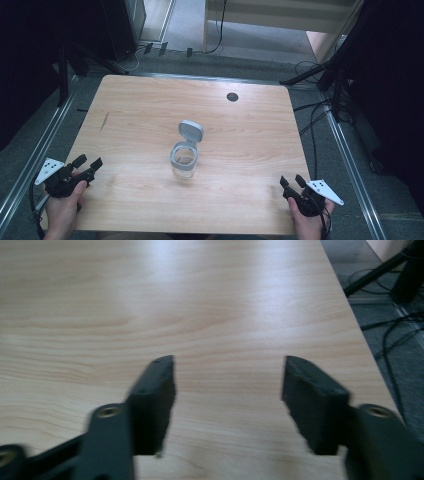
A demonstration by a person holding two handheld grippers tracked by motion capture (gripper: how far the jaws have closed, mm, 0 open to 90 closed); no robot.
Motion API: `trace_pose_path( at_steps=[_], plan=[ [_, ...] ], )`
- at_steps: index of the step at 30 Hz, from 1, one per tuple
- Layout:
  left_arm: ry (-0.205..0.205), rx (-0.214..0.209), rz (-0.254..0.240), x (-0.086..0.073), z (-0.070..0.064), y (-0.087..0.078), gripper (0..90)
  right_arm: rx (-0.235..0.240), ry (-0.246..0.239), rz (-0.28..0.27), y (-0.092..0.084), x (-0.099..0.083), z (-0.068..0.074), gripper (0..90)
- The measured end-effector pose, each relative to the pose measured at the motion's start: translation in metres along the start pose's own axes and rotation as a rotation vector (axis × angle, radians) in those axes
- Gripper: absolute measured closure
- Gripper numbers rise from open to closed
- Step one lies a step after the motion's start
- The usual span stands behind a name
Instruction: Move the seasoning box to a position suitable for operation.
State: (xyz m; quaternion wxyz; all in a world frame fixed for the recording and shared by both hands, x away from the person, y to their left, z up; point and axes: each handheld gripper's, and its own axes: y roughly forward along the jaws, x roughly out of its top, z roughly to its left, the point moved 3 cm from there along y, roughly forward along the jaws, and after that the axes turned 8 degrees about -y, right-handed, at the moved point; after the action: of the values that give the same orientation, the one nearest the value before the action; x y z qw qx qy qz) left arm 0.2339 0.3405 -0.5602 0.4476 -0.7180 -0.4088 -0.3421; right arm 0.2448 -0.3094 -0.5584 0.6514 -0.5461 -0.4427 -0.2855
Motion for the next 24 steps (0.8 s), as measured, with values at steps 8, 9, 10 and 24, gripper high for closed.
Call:
trace_pose_path(
  at_steps=[8, 9, 10, 24],
  plan=[
    [-0.010, -0.094, 0.095, 0.010, -0.038, 0.020, 67.4, 0.122, 0.013, -0.022, 0.008, 0.023, 0.041, 72.4],
    [-0.010, -0.094, 0.095, 0.010, -0.038, 0.020, 69.3, 0.135, 0.013, -0.025, 0.010, 0.027, 0.047, 74.3],
    [0.015, -0.113, 0.111, 0.012, -0.052, 0.026, 71.4, 0.149, 0.005, -0.027, 0.012, 0.030, 0.053, 75.8],
    [0.094, -0.258, 0.197, 0.016, -0.124, 0.063, 90.0, 0.333, -0.055, -0.057, 0.034, 0.063, 0.128, 90.0]
  ],
)
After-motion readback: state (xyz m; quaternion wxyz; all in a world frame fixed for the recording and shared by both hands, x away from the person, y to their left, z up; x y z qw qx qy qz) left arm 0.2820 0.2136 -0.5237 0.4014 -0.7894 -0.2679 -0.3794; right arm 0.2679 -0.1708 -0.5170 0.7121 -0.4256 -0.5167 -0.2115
